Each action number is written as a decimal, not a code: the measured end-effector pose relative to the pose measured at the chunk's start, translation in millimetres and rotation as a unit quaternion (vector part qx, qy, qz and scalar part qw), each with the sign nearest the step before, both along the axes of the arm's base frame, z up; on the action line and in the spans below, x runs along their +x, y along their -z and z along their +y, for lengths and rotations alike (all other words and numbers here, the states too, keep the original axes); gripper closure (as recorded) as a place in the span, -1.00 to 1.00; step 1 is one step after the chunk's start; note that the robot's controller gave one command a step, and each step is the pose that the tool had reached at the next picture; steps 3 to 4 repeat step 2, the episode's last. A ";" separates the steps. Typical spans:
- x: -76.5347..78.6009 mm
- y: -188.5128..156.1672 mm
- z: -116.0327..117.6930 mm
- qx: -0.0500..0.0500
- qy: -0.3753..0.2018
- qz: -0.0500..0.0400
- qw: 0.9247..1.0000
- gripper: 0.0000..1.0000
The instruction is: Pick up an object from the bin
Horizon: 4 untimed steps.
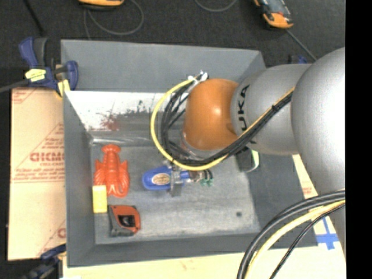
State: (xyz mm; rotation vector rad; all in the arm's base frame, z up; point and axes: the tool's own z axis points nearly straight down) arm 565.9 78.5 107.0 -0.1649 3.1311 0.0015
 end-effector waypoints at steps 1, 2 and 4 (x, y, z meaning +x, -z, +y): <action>-0.2 0.0 0.0 0.000 0.000 0.000 1.000 1.00; -1.9 -5.0 -0.3 -0.001 0.000 0.005 1.000 1.00; -1.9 -5.0 -0.3 -0.001 0.000 0.005 1.000 1.00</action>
Offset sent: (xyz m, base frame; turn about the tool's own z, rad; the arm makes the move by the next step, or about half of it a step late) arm -0.0002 -0.0001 0.0566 0.0000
